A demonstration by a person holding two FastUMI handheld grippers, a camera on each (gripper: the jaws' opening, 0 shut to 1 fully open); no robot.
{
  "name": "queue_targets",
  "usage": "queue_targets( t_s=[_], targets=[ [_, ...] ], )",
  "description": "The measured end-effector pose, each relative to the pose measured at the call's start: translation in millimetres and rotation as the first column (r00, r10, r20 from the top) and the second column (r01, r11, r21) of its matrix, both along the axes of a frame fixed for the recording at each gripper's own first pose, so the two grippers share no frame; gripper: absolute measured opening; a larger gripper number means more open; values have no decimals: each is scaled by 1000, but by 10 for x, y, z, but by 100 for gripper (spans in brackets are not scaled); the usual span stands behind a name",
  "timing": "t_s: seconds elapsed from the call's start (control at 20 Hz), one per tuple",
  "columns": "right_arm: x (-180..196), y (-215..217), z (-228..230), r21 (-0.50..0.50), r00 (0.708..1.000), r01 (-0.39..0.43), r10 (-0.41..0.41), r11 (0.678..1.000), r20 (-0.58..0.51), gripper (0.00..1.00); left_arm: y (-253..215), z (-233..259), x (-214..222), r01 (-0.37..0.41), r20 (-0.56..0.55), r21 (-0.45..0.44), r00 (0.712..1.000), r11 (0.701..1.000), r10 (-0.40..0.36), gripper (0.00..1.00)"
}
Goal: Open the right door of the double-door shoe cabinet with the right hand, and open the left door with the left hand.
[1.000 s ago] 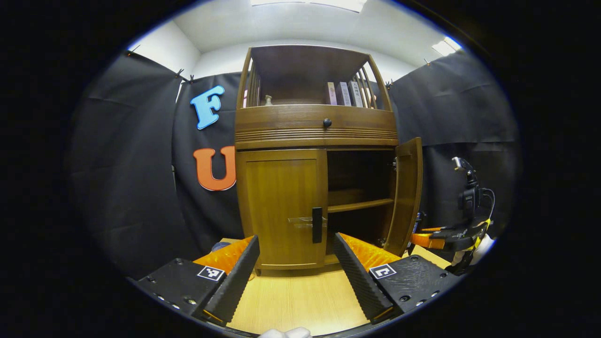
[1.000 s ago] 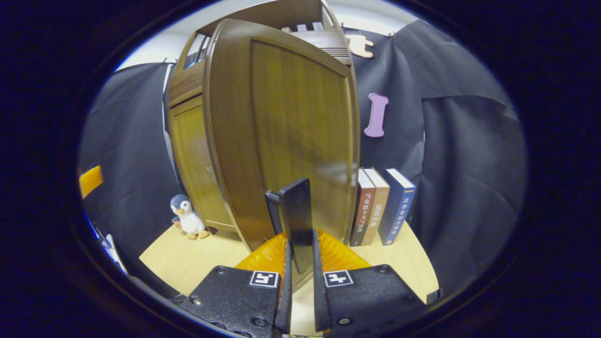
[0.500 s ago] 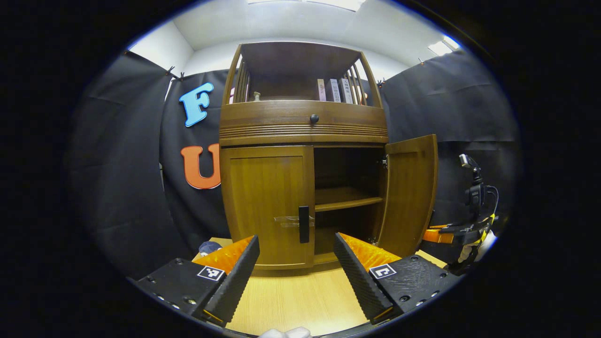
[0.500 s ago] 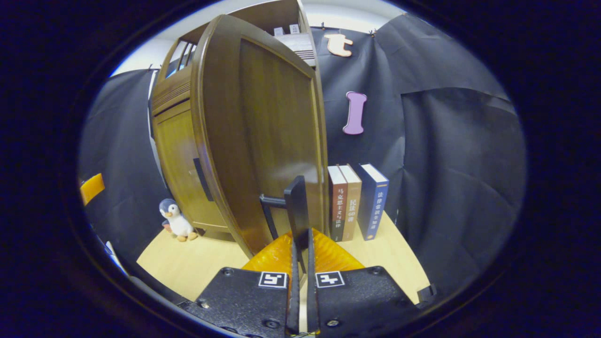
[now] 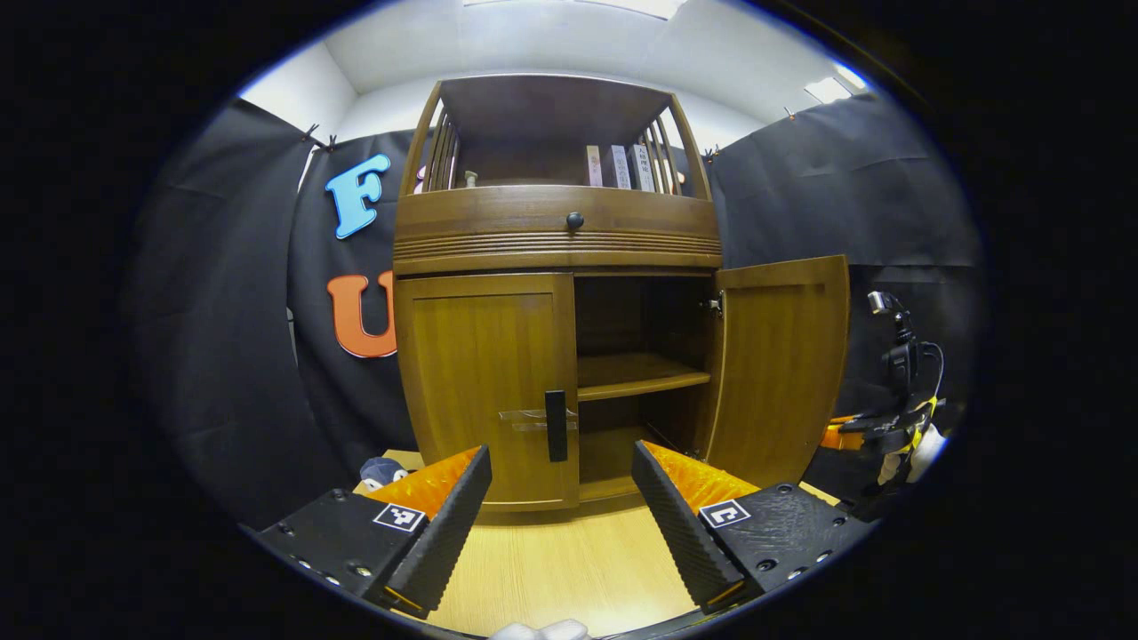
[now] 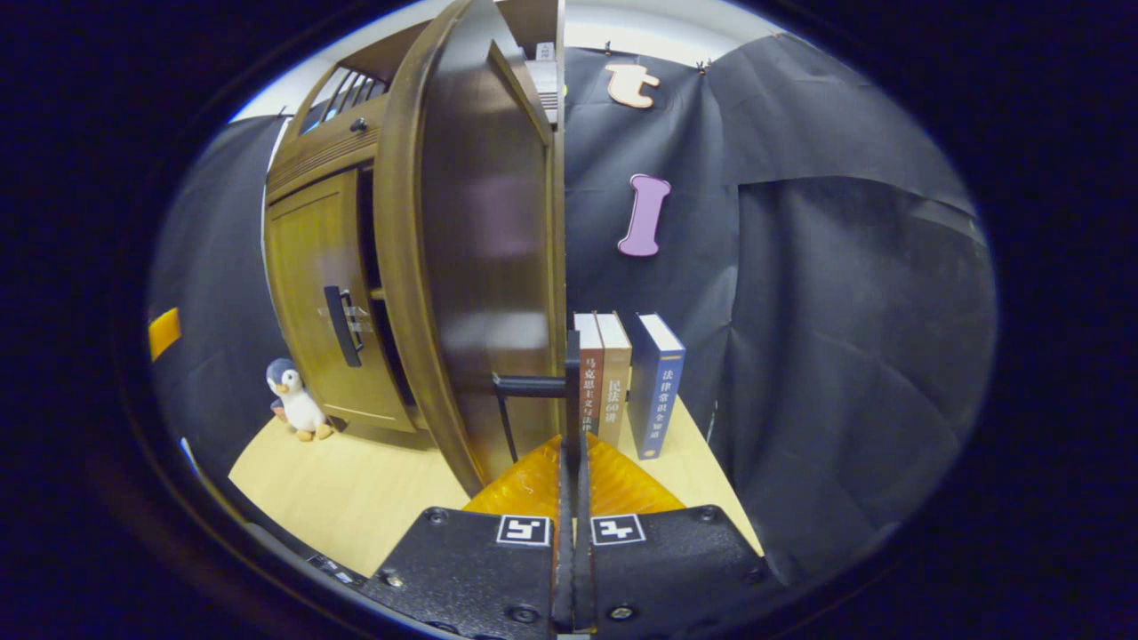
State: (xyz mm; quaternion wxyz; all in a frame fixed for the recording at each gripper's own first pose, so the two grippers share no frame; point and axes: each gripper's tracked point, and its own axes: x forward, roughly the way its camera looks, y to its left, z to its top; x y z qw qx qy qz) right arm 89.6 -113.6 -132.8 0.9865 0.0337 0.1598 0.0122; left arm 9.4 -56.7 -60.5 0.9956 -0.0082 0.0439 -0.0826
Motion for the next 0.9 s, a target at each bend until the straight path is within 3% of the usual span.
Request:
queue_targets(
  t_s=[0.35, 0.85, 0.9],
  targets=[
    [65, -289, -5, 30, 996, -82, 83, 996, -14, 4, -120, -43, 64, -39, -20, -6, 999, 999, 39, 96],
    [119, -484, -1, -14, 967, -254, 254, 967, -27, 4, -476, 8, 126, -59, -49, -49, 997, 997, 57, 96],
    [103, -483, 4, -21, 964, -264, 263, 964, -28, 4, -499, 24, 129, -60, -47, -47, 997, 997, 57, 100]
  ],
)
